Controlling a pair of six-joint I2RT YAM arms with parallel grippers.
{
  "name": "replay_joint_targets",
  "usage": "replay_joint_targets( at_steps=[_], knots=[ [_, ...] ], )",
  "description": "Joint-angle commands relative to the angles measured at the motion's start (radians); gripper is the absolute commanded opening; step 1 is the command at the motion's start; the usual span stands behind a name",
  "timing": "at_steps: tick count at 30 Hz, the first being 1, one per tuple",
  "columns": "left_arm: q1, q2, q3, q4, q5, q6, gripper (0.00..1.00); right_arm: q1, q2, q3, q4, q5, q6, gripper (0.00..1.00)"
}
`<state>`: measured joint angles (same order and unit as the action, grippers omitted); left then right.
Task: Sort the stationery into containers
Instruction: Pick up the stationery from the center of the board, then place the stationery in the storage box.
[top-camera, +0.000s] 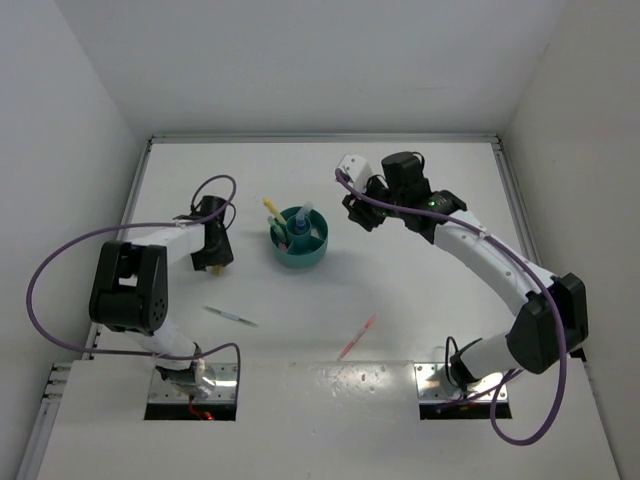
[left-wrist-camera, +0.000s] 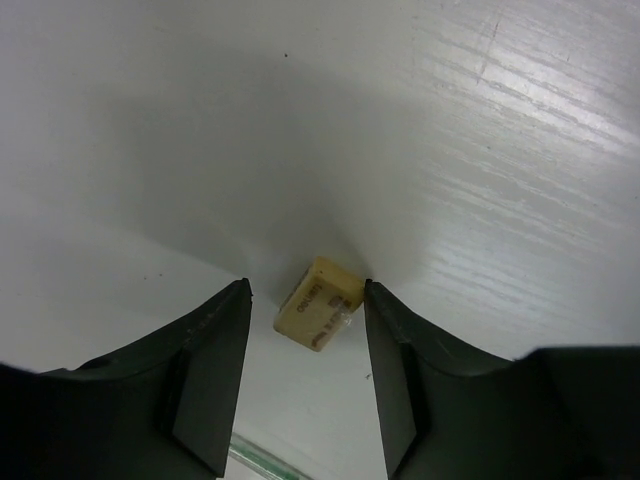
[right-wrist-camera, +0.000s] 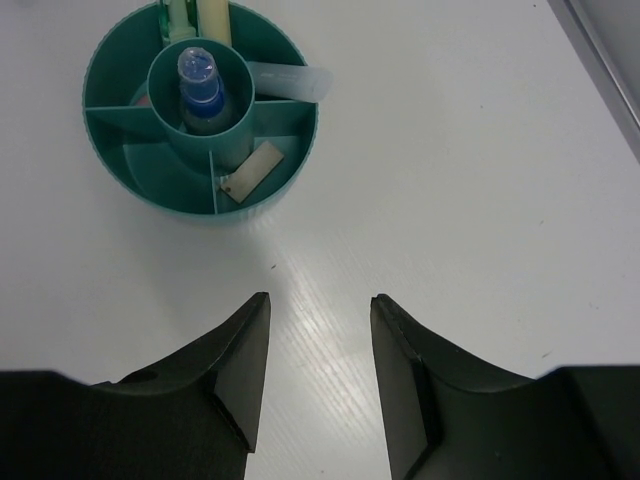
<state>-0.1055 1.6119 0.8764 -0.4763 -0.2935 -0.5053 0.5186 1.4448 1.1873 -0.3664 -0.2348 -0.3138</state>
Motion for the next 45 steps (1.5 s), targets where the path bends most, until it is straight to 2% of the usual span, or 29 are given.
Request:
replay_joint_targets(
  at_steps=[1, 7, 9, 10, 14, 17, 21, 25, 26, 28, 29, 30, 31, 32, 36, 38, 43, 45],
  knots=[
    [-0.003, 0.035, 0.019, -0.005, 0.028, 0.024, 0.54, -0.006, -0.038, -0.009, 0.043, 0.003, 0.002, 0.45],
    [-0.003, 0.059, 0.041, -0.005, 0.047, 0.033, 0.51, -0.006, -0.057, -0.009, 0.052, 0.003, 0.002, 0.45],
    [-0.003, 0.068, 0.041, -0.005, 0.056, 0.033, 0.46, -0.006, -0.057, -0.018, 0.052, -0.006, 0.002, 0.45],
    [-0.003, 0.068, 0.041, -0.005, 0.056, 0.033, 0.37, -0.006, -0.057, -0.018, 0.052, -0.006, 0.002, 0.45],
    [-0.013, 0.030, 0.041, -0.005, 0.045, 0.033, 0.14, -0.006, -0.066, -0.018, 0.052, -0.006, 0.012, 0.45],
    [-0.013, -0.064, 0.041, -0.015, 0.045, 0.033, 0.05, -0.006, -0.076, -0.029, 0.052, -0.006, 0.012, 0.45],
    [-0.023, -0.233, 0.065, -0.034, 0.117, 0.001, 0.01, -0.006, -0.077, -0.049, 0.061, 0.014, 0.012, 0.45],
    [-0.086, -0.429, 0.110, 0.010, 0.359, -0.024, 0.01, -0.006, -0.077, -0.061, 0.073, 0.055, 0.012, 0.46],
    [-0.101, -0.457, 0.110, 0.049, 0.428, -0.024, 0.01, -0.006, -0.077, -0.061, 0.073, 0.077, 0.012, 0.64],
    [-0.141, -0.507, 0.075, 0.226, 0.608, -0.024, 0.01, -0.006, -0.077, -0.087, 0.115, 0.150, 0.002, 0.91],
    [-0.184, -0.526, 0.053, 0.299, 0.649, -0.045, 0.01, -0.006, -0.077, -0.087, 0.124, 0.190, -0.007, 0.93],
    [-0.209, -0.540, 0.032, 0.441, 0.677, -0.074, 0.01, -0.006, -0.086, -0.098, 0.124, 0.202, -0.019, 0.86],
    [-0.232, -0.540, 0.015, 0.503, 0.698, -0.084, 0.00, -0.015, -0.086, -0.098, 0.124, 0.216, -0.031, 0.52],
    [-0.278, -0.529, 0.006, 0.551, 0.712, -0.084, 0.00, -0.015, -0.098, -0.109, 0.138, 0.271, -0.031, 0.01],
    [-0.388, -0.396, 0.081, 0.649, 0.683, -0.059, 0.00, -0.025, -0.162, -0.219, 0.257, 0.344, -0.041, 0.00],
    [-0.431, -0.295, 0.152, 0.624, 0.650, -0.027, 0.00, -0.034, -0.208, -0.251, 0.290, 0.371, -0.050, 0.00],
    [-0.468, -0.123, 0.263, 0.599, 0.629, 0.031, 0.01, -0.045, -0.230, -0.290, 0.290, 0.371, -0.050, 0.00],
    [-0.481, -0.089, 0.282, 0.587, 0.572, 0.062, 0.02, -0.054, -0.239, -0.290, 0.290, 0.359, -0.050, 0.00]
  ],
)
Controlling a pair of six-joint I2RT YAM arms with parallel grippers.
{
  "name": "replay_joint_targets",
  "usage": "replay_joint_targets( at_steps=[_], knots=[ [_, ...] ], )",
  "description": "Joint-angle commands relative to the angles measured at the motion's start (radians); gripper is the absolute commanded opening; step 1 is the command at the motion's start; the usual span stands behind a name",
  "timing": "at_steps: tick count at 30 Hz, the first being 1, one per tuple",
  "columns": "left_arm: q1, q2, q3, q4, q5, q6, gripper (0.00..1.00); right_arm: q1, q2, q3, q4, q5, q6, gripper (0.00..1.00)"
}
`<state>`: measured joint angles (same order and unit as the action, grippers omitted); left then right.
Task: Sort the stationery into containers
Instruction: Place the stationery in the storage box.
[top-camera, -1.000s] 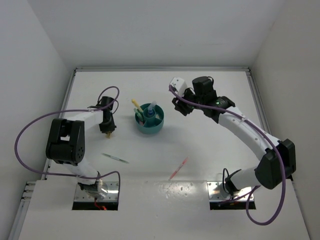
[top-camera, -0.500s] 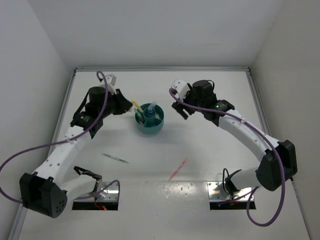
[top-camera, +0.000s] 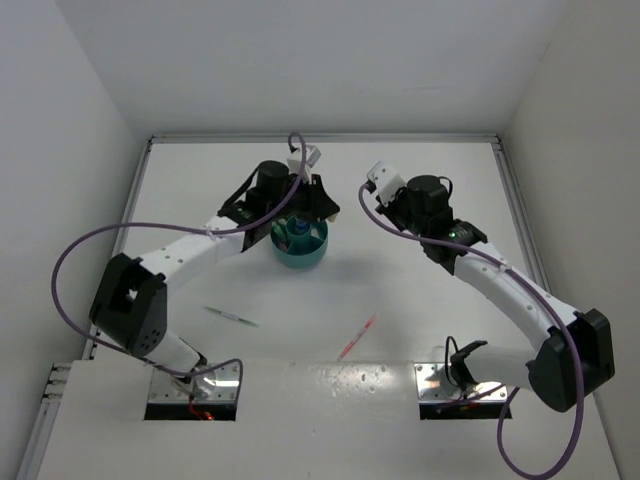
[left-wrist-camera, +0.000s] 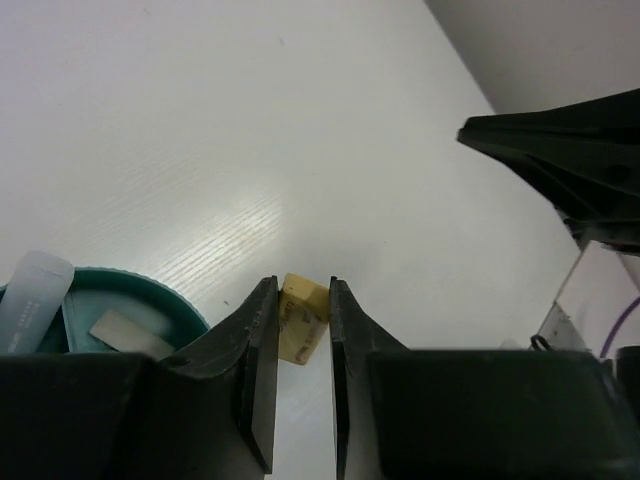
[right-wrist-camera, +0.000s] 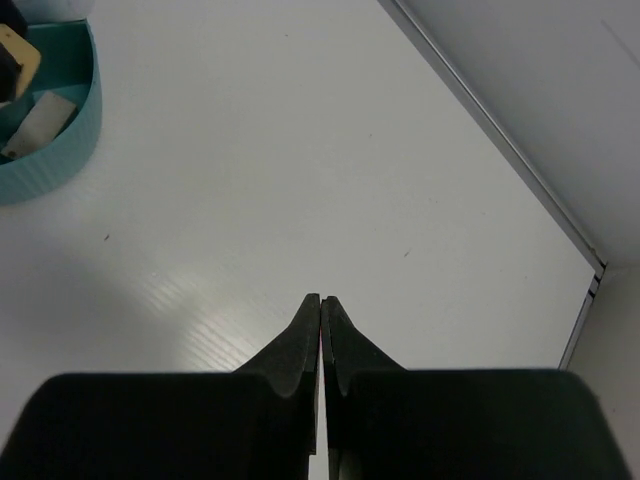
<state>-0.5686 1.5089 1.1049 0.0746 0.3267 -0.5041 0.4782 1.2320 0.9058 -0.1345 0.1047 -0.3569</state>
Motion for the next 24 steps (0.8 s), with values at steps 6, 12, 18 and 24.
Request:
replay_joint_targets(
  at_steps=[6, 12, 18, 24],
  knots=[
    [-0.017, 0.106, 0.085, -0.010, -0.124, 0.111, 0.04, -0.013, -0.026, -0.018, 0.058, 0.000, -0.007, 0.00],
    [-0.017, 0.155, 0.095, -0.051, -0.172, 0.151, 0.06, -0.023, -0.026, -0.018, 0.049, -0.010, -0.007, 0.00],
    [-0.017, 0.177, 0.084, -0.061, -0.209, 0.170, 0.09, -0.023, -0.026, -0.018, 0.049, -0.010, -0.007, 0.00],
    [-0.008, 0.188, 0.084, -0.079, -0.239, 0.180, 0.15, -0.023, -0.026, -0.018, 0.049, -0.019, -0.007, 0.00]
  ],
)
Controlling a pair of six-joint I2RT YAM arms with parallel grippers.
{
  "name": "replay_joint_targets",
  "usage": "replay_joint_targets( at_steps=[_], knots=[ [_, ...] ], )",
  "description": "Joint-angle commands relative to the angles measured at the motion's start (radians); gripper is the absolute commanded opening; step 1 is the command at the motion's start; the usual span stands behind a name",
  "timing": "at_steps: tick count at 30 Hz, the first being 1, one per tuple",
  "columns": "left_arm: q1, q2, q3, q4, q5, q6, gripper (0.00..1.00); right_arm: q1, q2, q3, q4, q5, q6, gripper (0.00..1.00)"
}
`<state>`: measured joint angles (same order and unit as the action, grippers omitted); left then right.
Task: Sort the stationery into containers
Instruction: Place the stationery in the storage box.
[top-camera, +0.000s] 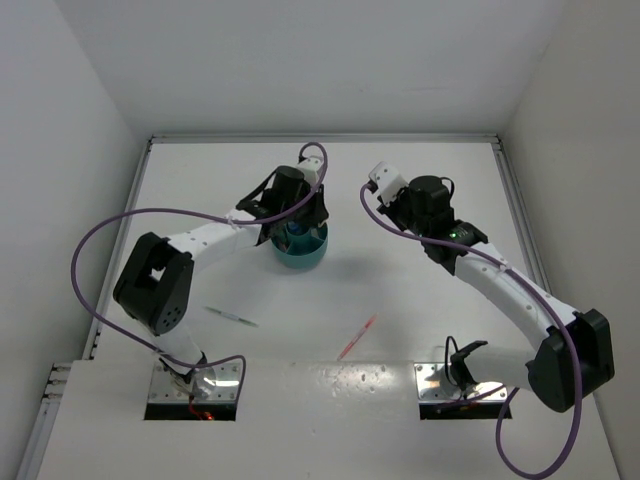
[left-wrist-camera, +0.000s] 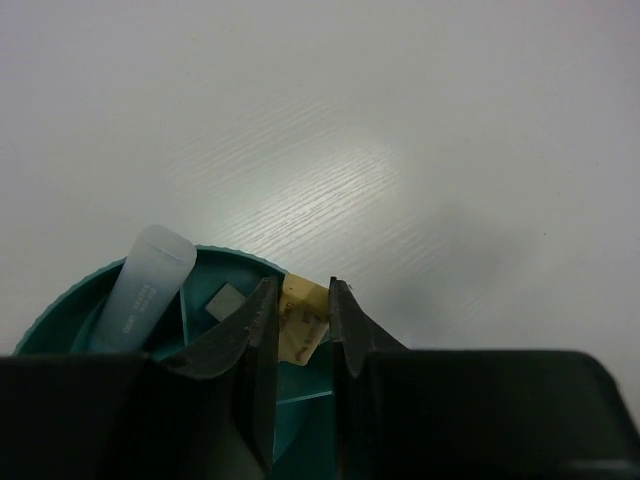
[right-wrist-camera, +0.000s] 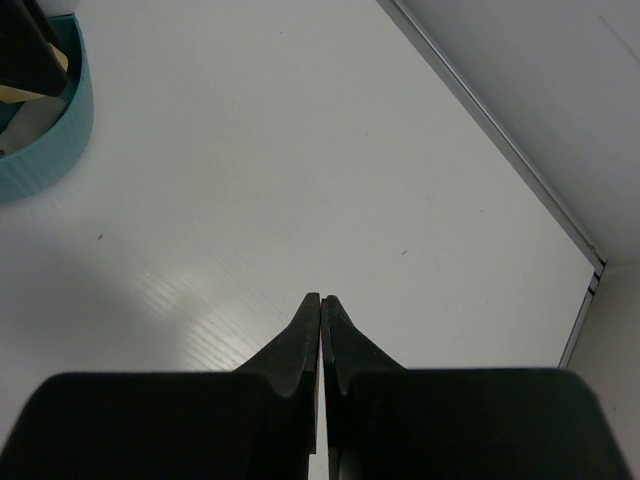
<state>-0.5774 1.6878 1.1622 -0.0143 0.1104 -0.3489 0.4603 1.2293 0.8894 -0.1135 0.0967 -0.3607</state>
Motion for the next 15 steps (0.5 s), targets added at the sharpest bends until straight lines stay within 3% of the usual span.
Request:
replay_joint_targets(
  at_steps=[1, 15],
  knots=[
    [0.001, 0.009, 0.027, -0.001, -0.023, 0.034, 0.17, -0.005, -0.024, -0.001, 0.028, -0.011, -0.003, 0.00],
    [0.001, 0.036, 0.076, -0.055, -0.084, 0.062, 0.44, -0.005, -0.024, -0.001, 0.028, -0.011, -0.003, 0.00]
  ],
)
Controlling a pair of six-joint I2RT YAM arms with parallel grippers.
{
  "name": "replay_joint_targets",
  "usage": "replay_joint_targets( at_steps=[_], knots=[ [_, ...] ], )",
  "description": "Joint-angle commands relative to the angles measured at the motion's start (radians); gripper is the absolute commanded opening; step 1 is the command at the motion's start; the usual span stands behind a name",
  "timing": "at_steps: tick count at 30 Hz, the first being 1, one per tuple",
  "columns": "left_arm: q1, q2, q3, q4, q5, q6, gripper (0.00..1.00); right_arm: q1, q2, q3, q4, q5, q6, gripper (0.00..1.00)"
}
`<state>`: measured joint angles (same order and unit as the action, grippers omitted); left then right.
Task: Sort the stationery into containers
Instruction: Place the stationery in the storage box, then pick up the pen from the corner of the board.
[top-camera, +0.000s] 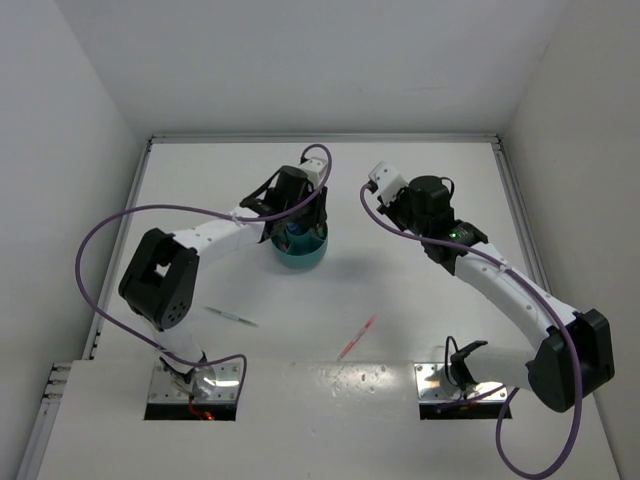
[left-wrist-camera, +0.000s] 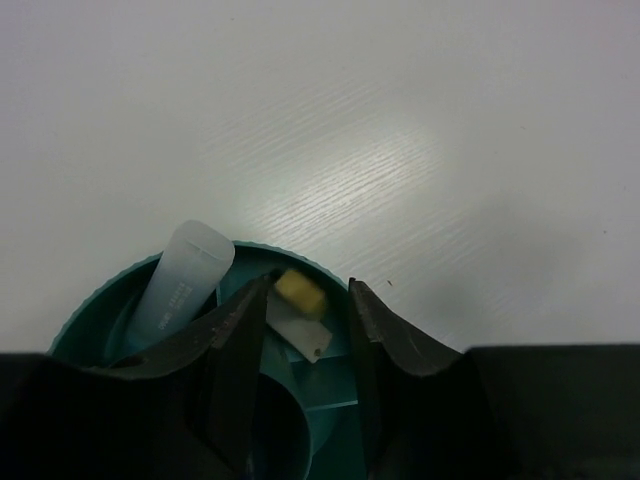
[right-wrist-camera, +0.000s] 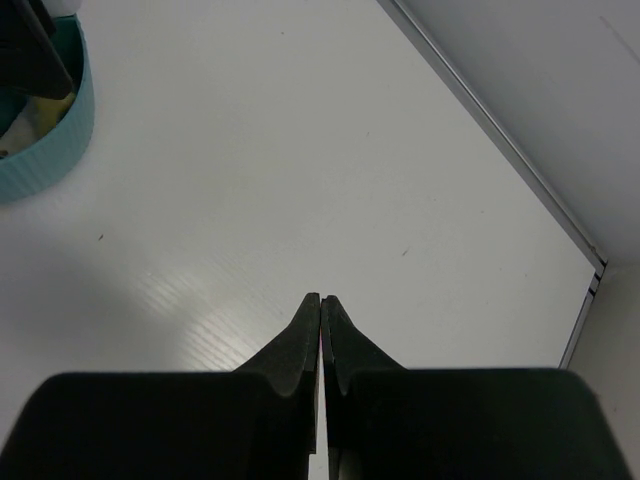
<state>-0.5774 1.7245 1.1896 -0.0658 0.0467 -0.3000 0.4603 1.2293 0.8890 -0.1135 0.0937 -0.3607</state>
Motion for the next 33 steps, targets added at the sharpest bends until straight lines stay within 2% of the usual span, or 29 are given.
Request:
replay_joint_targets(
  at_steps=[1, 4, 7, 9, 11, 12, 13, 14, 15, 16, 17, 18, 19, 20, 21, 22, 23, 24, 25, 27, 29, 31, 33],
  knots=[
    [0.001, 0.009, 0.048, -0.003, -0.021, 0.013, 0.44, -0.005, -0.024, -0.001, 0.028, -0.008, 0.006, 0.00],
    [0.001, 0.009, 0.067, -0.003, -0.033, 0.013, 0.46, -0.005, -0.024, -0.001, 0.028, -0.008, 0.006, 0.00],
    [0.001, -0.002, 0.108, -0.003, -0.033, 0.013, 0.48, -0.005, -0.024, -0.001, 0.028, -0.017, 0.006, 0.06],
    [0.001, -0.012, 0.133, -0.012, -0.033, 0.024, 0.48, -0.005, -0.024, -0.001, 0.006, -0.040, -0.003, 0.26],
    [0.001, -0.039, 0.179, -0.012, -0.024, 0.033, 0.48, -0.005, -0.037, -0.001, -0.021, -0.132, -0.050, 0.52],
    [0.001, -0.052, 0.192, -0.012, -0.024, 0.033, 0.48, -0.005, -0.050, -0.001, -0.072, -0.179, -0.081, 0.75],
    [0.001, -0.087, 0.214, -0.003, -0.024, 0.033, 0.45, -0.005, -0.050, -0.001, -0.110, -0.304, -0.119, 0.81],
    [0.001, -0.109, 0.214, 0.007, -0.005, 0.021, 0.38, -0.005, -0.062, 0.008, -0.168, -0.387, -0.247, 0.81],
    [0.001, -0.133, 0.214, 0.018, -0.005, 0.021, 0.16, -0.005, -0.062, 0.008, -0.325, -0.478, -0.338, 0.52],
    [0.001, -0.163, 0.214, 0.038, -0.005, -0.014, 0.03, -0.005, -0.062, 0.019, -0.410, -0.649, -0.433, 0.28],
    [0.001, -0.230, 0.202, 0.038, -0.022, -0.033, 0.00, -0.005, -0.051, 0.019, -0.490, -0.722, -0.607, 0.15],
    [0.001, -0.271, 0.180, 0.038, -0.042, -0.051, 0.00, -0.005, -0.038, 0.028, -0.628, -0.841, -0.692, 0.07],
    [0.001, -0.320, 0.150, 0.038, -0.068, -0.091, 0.00, -0.005, 0.004, 0.028, -0.684, -0.877, -0.768, 0.07],
    [0.001, -0.429, 0.061, 0.038, -0.155, -0.114, 0.00, 0.015, 0.030, 0.028, -0.728, -0.894, -0.881, 0.07],
    [0.001, -0.487, 0.012, 0.017, -0.213, -0.140, 0.04, 0.015, 0.060, 0.028, -0.776, -0.928, -0.956, 0.10],
    [0.001, -0.544, -0.036, -0.052, -0.285, -0.209, 0.20, 0.029, 0.096, 0.037, -0.896, -0.977, -1.037, 0.21],
    [0.011, -0.599, -0.133, -0.092, -0.415, -0.240, 0.39, 0.043, 0.167, 0.054, -0.948, -0.991, -1.161, 0.26],
    [0.027, -0.705, -0.183, -0.165, -0.470, -0.266, 0.67, 0.054, 0.200, 0.067, -1.027, -1.002, -1.222, 0.39],
    [0.037, -0.756, -0.229, -0.199, -0.519, -0.302, 0.75, 0.064, 0.226, 0.067, -1.049, -1.002, -1.271, 0.43],
    [0.086, -0.850, -0.353, -0.235, -0.614, -0.314, 0.85, 0.106, 0.256, 0.054, -1.013, -0.980, -1.301, 0.45],
    [0.122, -0.956, -0.431, -0.255, -0.651, -0.323, 0.85, 0.138, 0.256, 0.045, -0.974, -0.960, -1.301, 0.42],
    [0.168, -0.994, -0.461, -0.264, -0.651, -0.323, 0.85, 0.184, 0.277, 0.045, -0.948, -0.947, -1.291, 0.33],
    [0.206, -1.003, -0.481, -0.264, -0.642, -0.323, 0.82, 0.222, 0.303, 0.065, -0.948, -0.922, -1.282, 0.31]
  ],
)
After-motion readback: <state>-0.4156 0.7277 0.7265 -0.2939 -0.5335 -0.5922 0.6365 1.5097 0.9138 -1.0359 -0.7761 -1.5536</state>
